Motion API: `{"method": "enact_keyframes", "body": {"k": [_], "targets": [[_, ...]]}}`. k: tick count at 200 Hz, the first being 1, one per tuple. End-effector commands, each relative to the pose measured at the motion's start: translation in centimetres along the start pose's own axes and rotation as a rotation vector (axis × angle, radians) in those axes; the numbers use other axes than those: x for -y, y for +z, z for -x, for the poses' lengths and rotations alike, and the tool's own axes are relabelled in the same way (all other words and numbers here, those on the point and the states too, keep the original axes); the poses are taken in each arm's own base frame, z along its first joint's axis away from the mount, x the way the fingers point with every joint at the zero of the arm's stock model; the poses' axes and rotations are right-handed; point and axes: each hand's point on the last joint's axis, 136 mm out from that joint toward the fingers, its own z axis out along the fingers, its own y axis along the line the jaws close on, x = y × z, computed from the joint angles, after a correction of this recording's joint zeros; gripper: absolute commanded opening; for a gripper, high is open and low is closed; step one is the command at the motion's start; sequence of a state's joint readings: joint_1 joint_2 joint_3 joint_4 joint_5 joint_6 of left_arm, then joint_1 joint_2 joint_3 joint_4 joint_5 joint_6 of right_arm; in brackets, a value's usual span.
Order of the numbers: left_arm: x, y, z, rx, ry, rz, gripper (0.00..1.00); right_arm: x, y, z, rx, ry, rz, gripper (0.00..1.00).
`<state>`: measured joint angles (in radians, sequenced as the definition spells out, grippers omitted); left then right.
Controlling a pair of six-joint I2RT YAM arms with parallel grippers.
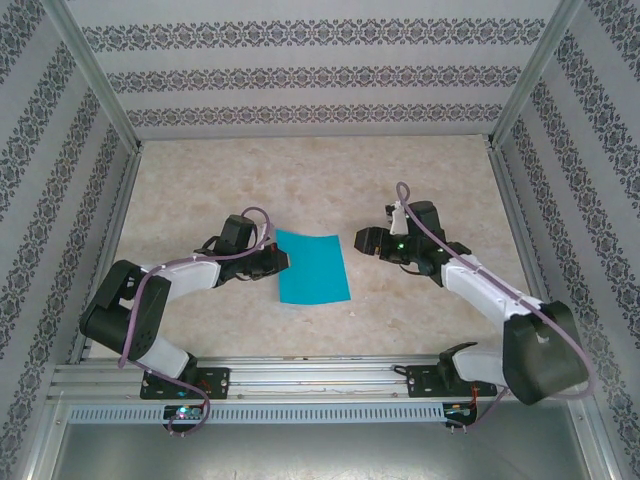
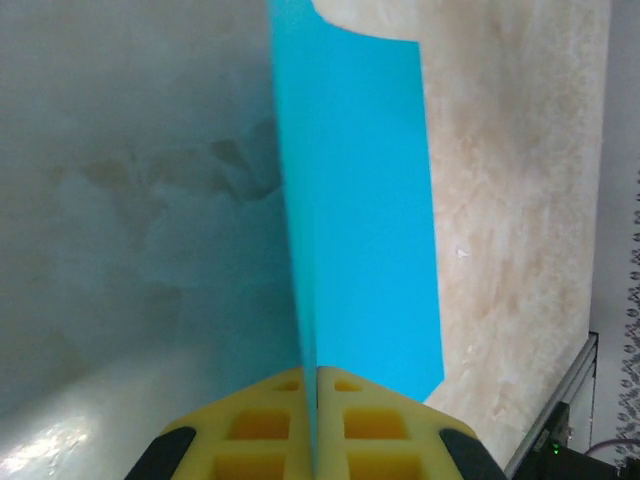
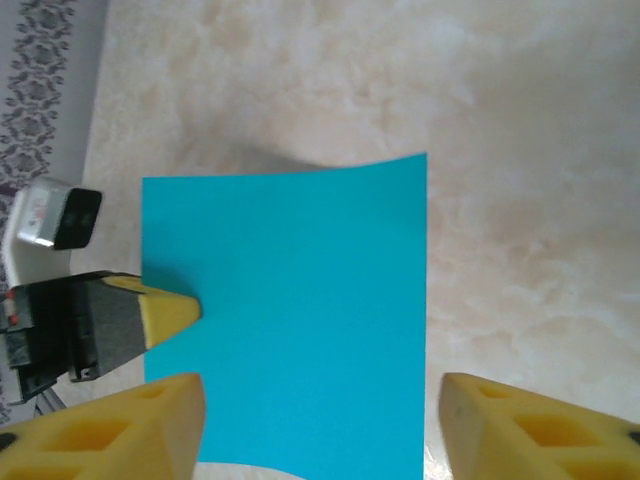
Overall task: Fold a paper plane with a square sheet of paper (fold left side to right side)
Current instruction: Place a square sheet of paper at the center of the table, then first fold in half a square sheet of paper at the center of the table.
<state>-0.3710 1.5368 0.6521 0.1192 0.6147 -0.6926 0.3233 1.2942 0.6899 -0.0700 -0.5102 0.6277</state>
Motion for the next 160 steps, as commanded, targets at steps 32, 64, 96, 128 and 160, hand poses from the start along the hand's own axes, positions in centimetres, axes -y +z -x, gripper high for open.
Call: {"method": "enact_keyframes", "body": {"k": [32,64,96,128,160], "targets": [[-1.7,-0.1,-0.2,-0.003,0.008,0.081,0.0,0.5,3.0,-2.3,-0.118,0.083,-0.008,0.46],[-1.8,-0.1,-0.2,-0.005,0.004,0.086,0.0,0.5,4.5,-2.9,-0.162,0.086,-0.02,0.35],[-1.7,0.0,-0.2,-0.009,0.002,0.081,0.0,0.3,5.8,-3.3,-0.195,0.09,-0.019,0.19],[-1.8,0.1,-0.3,-0.018,0.0,0.082,0.0,0.1,7.1,-3.7,-0.228,0.089,-0.02,0.0],[-1.8,0.4,-0.4,-0.034,-0.004,0.078,0.0,0.8,8.3,-4.1,-0.249,0.098,-0.036,0.0]]}}
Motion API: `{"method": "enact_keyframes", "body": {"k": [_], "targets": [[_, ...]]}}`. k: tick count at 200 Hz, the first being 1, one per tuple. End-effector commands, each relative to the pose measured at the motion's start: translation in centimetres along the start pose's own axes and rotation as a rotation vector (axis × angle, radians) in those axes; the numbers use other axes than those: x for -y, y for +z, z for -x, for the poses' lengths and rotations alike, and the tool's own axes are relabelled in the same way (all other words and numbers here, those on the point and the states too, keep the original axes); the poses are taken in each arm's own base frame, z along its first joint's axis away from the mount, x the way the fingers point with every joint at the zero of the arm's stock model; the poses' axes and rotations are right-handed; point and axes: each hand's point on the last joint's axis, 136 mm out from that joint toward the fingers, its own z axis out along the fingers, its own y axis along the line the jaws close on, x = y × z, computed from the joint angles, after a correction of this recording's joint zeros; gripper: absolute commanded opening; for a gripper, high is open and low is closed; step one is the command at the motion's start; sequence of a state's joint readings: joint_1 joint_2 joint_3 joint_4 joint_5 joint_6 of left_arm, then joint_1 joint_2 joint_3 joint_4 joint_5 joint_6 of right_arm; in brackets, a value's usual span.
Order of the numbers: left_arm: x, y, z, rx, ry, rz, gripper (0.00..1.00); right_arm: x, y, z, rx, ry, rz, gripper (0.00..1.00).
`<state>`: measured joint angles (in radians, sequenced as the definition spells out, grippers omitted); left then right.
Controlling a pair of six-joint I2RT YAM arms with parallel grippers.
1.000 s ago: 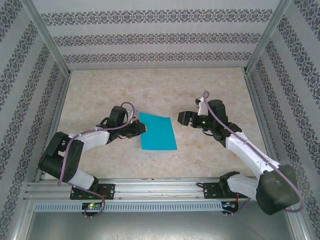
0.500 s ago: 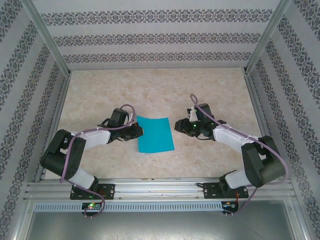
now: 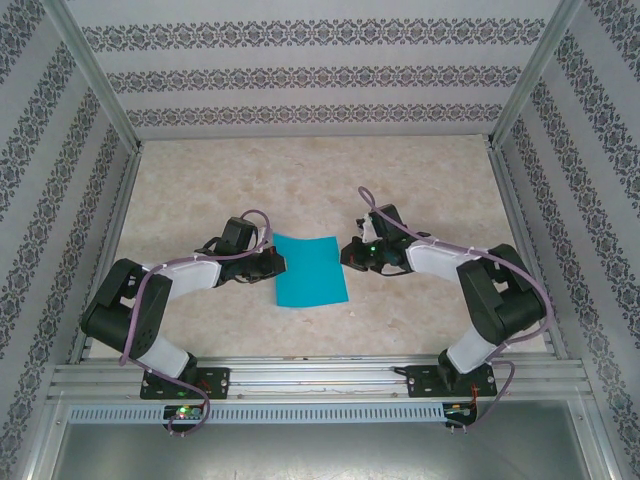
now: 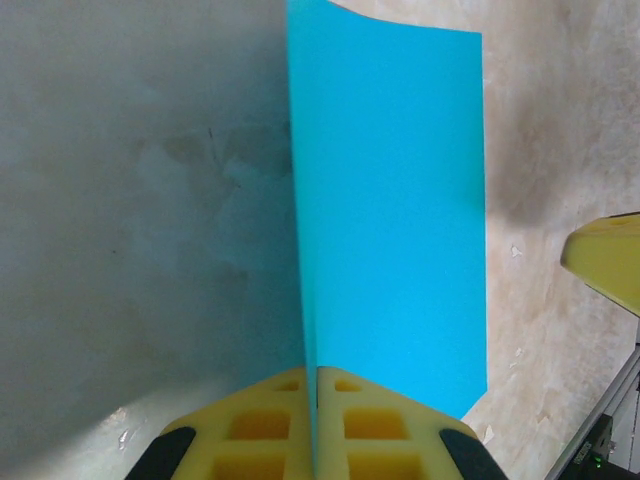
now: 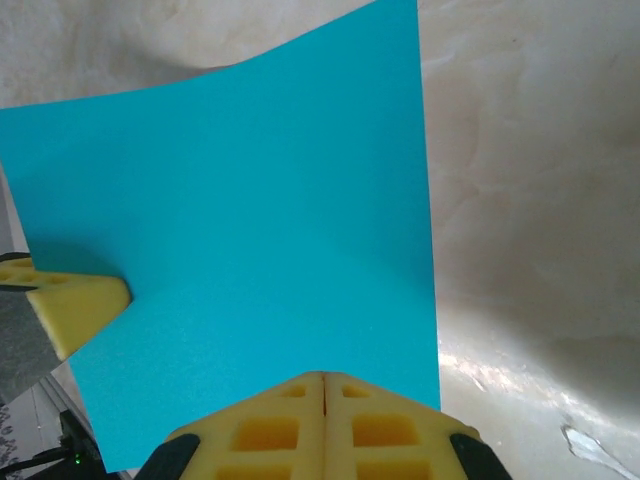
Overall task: Fold a paper plane with a square sheet of paper (fold left side to right side)
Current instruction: First fold in half a square sheet of paper at the center of the table.
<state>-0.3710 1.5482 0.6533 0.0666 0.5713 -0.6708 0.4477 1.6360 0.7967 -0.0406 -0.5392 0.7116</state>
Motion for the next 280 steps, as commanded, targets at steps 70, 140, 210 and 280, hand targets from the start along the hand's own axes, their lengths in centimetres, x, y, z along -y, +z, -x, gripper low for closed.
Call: {"method": "enact_keyframes", "body": {"k": [70,140,210,280], "targets": [[0.0,0.9,-0.3,-0.065,0.013,-0.016,0.0,0.8,2.7,-0.5,-0.056,0.006,-0.023,0.0],[2.9,0.1,0.6,-0.046,0.01,-0.131,0.25,4.0,3.1,-2.1,-0.091,0.031,-0.147,0.0],[7.7,-1.4,2.3,-0.003,0.001,-0.326,0.53,4.6,3.1,-2.4,-0.089,0.034,-0.167,0.0],[9.9,0.6,2.4,-0.051,-0.004,-0.429,0.59,4.2,3.1,-2.6,-0.086,0.028,-0.15,0.0]]}}
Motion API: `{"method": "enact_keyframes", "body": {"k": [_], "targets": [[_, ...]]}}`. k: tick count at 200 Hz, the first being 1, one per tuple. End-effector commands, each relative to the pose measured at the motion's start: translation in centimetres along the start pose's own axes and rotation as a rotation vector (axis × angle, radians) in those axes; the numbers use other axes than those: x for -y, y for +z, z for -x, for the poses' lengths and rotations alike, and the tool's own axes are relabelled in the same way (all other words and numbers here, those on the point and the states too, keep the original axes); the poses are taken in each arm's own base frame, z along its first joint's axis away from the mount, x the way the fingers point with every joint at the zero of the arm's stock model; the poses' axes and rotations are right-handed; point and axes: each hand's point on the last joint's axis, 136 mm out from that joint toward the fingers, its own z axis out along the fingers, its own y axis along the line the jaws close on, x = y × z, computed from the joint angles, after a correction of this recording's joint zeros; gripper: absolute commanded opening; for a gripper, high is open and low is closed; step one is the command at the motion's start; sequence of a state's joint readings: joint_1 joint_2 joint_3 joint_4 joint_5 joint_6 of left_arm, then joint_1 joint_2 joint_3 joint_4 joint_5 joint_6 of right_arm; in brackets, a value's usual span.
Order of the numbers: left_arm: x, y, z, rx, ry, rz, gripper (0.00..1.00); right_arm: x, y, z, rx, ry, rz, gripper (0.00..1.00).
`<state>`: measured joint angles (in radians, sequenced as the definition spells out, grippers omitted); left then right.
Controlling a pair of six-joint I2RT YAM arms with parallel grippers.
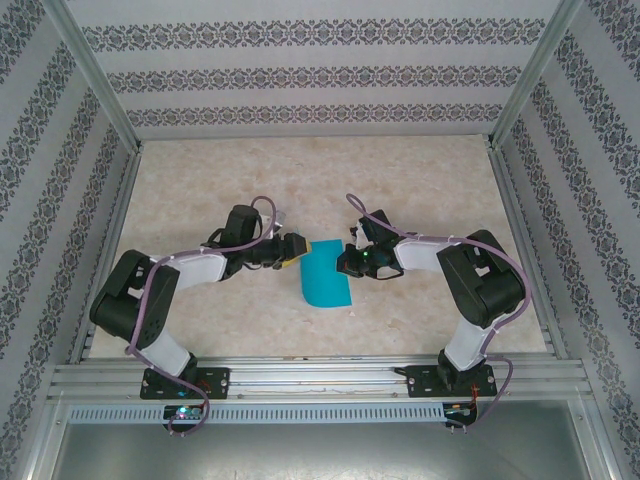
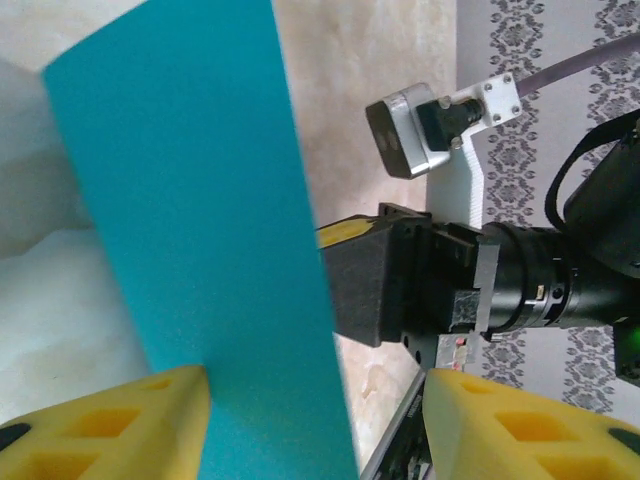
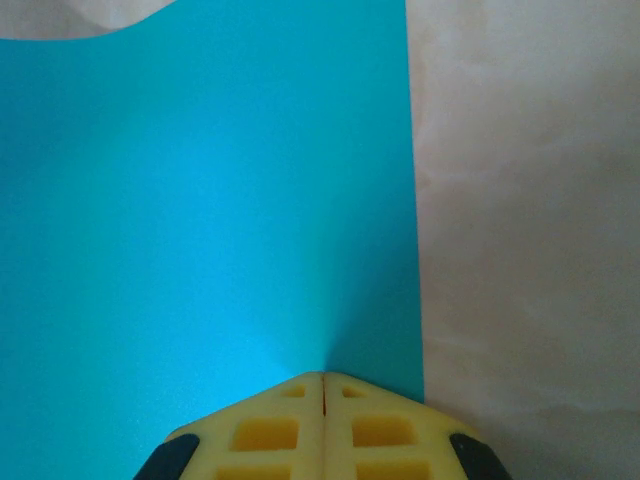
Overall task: Fold a paper plane with a square sheet of paper (fold left side to right side)
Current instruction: First fold in half a square sheet of paper at the center of the table.
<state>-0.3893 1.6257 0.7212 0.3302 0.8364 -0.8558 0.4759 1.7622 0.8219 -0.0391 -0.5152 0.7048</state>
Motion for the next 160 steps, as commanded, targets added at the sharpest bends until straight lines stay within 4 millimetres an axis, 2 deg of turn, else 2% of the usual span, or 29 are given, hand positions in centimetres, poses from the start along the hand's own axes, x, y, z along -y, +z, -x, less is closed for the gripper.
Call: {"method": "enact_keyframes", "body": {"k": [1,34,63,95,135,160], "targets": [[2.0,1.1,0.6,-0.007,0.018,-0.094,0.59,2.0,0.4,-1.4,-0.017,0.007,-0.08,0.0],[2.1,2.6,0.5,-0.03,0.011,-0.11,0.59,1.5,0.3,-1.3,-0.008,0.004,-0.054,0.0],[1.1,3.4,0.3,-0.035,0.004,-0.078,0.57,1.1,0.0,-1.1,0.001,-0.001,-0.044,0.0],[-0.1,3.8,0.2,-0.043,0.0,-0.029,0.5,0.7,-0.1,-1.0,0.007,-0.006,-0.029,0.0],[-0.6,4.1,0.0,-0.056,0.011,0.015,0.35,-0.1,-0.2,-0.7,0.019,0.001,0.01,0.0],[-0.8,4.2,-0.3,-0.073,0.029,0.053,0.31,-0.5,-0.3,-0.7,0.018,0.004,0.028,0.01]]}}
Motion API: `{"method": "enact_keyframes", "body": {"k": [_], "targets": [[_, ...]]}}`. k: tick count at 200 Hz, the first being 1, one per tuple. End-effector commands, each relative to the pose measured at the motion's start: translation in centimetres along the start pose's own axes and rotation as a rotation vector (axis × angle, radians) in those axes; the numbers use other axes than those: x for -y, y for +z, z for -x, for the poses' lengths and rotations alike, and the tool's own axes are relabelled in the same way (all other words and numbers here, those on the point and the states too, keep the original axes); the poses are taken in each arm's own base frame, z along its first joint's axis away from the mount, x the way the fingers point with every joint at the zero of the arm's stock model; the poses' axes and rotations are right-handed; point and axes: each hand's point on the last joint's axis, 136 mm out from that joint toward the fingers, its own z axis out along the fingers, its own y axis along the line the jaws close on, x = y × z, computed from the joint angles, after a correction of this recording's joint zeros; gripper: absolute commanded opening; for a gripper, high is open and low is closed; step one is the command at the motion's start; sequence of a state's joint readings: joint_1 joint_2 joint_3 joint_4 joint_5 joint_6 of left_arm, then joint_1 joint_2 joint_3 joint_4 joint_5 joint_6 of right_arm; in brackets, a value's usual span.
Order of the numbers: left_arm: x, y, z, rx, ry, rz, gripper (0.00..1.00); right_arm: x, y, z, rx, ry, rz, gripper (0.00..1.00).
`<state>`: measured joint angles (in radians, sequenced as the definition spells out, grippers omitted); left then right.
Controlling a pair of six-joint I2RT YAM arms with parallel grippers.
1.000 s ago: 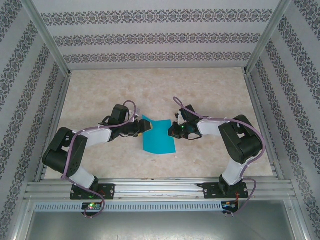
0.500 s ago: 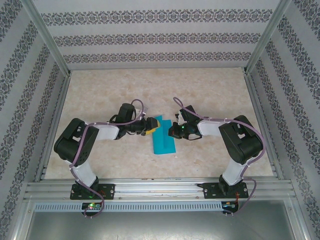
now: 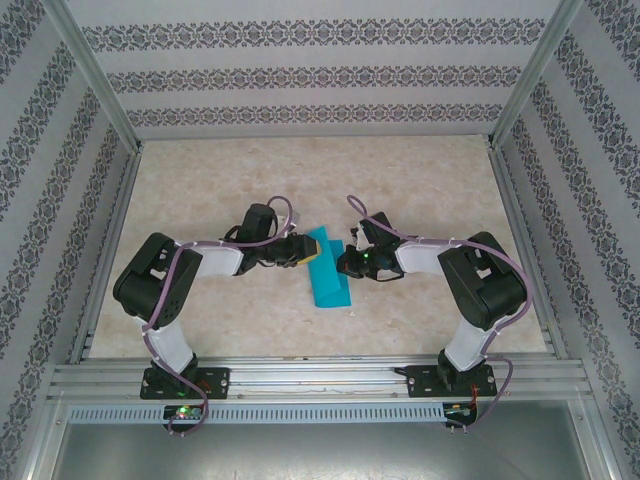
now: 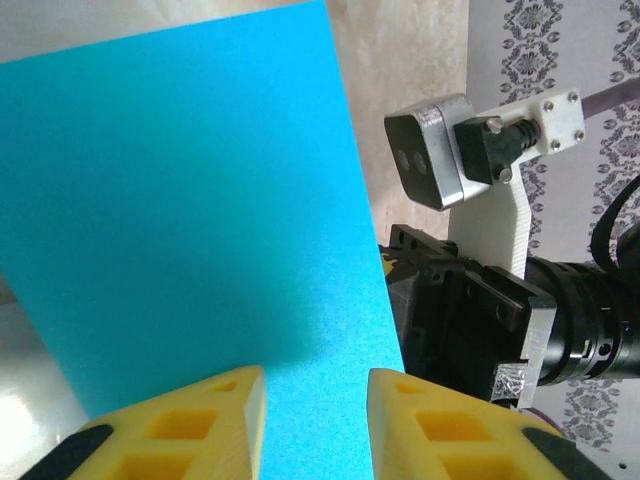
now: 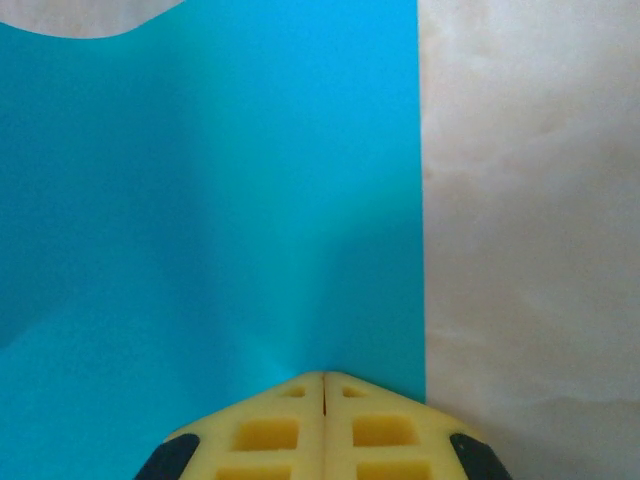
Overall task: Fold a paper plane with a square sheet of paper (fold left side to right side)
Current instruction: First fold in half a square sheet of paper at the center of the table.
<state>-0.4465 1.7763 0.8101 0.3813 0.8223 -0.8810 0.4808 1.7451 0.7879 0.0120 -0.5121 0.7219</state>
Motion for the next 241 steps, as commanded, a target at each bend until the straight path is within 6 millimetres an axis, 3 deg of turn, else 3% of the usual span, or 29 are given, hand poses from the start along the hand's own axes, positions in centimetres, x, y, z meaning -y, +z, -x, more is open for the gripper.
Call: {"method": "enact_keyframes", "body": {"k": [1,57,77,131,158,194,216,241], "targets": [[-0.4,0.6,-0.5,-0.028,0.036,0.05,0.31,-0.3,-0.2,-0.6,-0.004,0.008,0.01,0.0],[-0.6,0.8,-1.0,-0.049,0.043,0.072,0.26,-1.1,-0.9,-0.2,0.022,-0.002,0.032,0.01],[-0.7,0.9,-1.0,-0.048,0.045,0.079,0.26,-1.5,-1.4,0.2,0.038,-0.005,0.043,0.1],[-1.0,1.0,-1.1,-0.047,0.039,0.086,0.26,-1.7,-3.7,1.5,0.102,-0.001,0.057,0.2],[-0.9,1.0,-1.0,-0.045,0.04,0.086,0.26,-1.9,-5.3,2.0,0.143,-0.015,0.091,0.37],[-1.0,1.1,-1.0,-0.044,0.04,0.087,0.26,-4.0,-6.2,1.7,0.135,-0.056,0.206,0.61],[-1.0,1.3,-1.1,-0.046,0.035,0.084,0.26,-4.8,-5.7,1.5,0.118,-0.05,0.244,0.67],[-1.0,1.4,-1.1,-0.047,0.036,0.085,0.26,-5.1,-4.6,1.1,0.091,-0.042,0.25,0.67]]}}
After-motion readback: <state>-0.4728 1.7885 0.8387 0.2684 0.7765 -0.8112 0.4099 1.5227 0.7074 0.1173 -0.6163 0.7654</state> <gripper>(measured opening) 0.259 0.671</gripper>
